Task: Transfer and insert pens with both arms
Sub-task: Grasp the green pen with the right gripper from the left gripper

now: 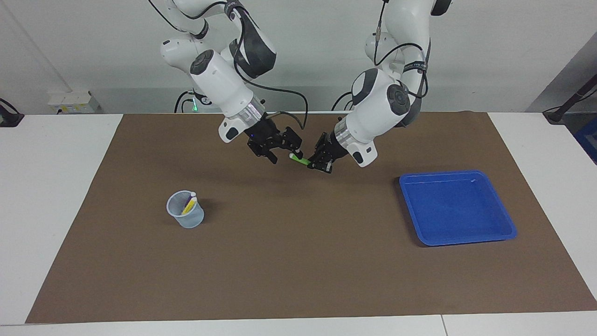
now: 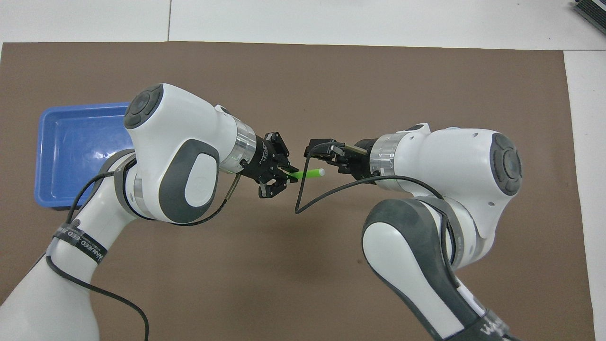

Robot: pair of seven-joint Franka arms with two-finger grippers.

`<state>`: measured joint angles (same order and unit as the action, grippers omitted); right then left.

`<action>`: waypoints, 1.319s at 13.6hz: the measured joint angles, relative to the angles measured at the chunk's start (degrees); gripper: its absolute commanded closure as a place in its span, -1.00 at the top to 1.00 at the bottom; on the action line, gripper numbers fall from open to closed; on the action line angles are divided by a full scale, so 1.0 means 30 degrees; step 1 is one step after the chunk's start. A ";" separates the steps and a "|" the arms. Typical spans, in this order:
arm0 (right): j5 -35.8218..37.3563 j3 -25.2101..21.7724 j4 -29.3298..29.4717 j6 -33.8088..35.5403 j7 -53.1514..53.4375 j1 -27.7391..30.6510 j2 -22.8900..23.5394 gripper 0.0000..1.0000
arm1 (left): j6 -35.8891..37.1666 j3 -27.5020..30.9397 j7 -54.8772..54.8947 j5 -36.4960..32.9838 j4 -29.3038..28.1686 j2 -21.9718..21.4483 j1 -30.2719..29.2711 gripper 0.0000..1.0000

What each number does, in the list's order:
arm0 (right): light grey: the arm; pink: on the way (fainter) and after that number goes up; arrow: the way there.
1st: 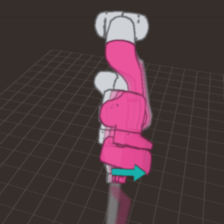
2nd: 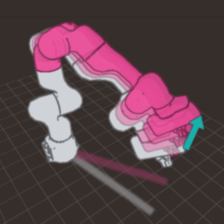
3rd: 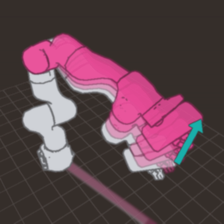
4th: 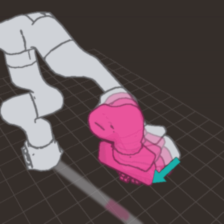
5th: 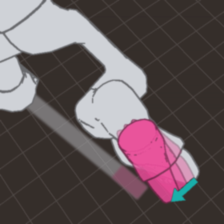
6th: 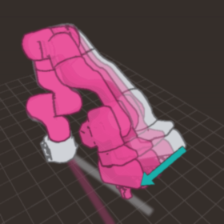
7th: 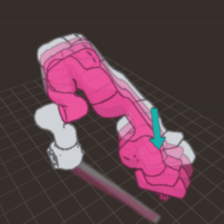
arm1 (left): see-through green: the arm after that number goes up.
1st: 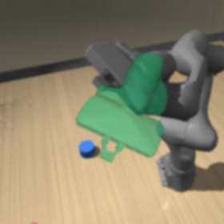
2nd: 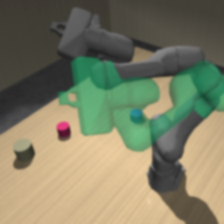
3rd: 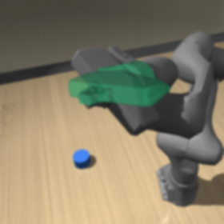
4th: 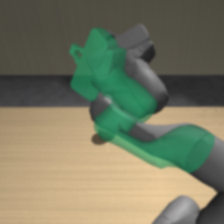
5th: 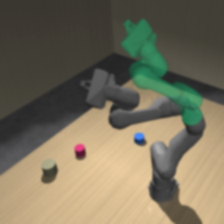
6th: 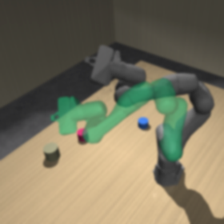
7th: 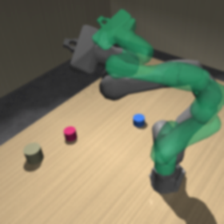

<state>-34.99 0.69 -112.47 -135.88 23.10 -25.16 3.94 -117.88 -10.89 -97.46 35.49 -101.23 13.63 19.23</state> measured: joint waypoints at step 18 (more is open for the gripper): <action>0.0000 0.0009 -0.0222 0.0292 0.0000 -0.0140 0.0000 -0.18 | -0.0721 0.0041 -0.0010 0.0639 -0.0218 0.0000 -0.0018 -1.00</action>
<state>-34.99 0.72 -113.13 -135.00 23.10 -25.58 3.94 -120.04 -10.77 -97.49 37.40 -101.88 13.64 19.18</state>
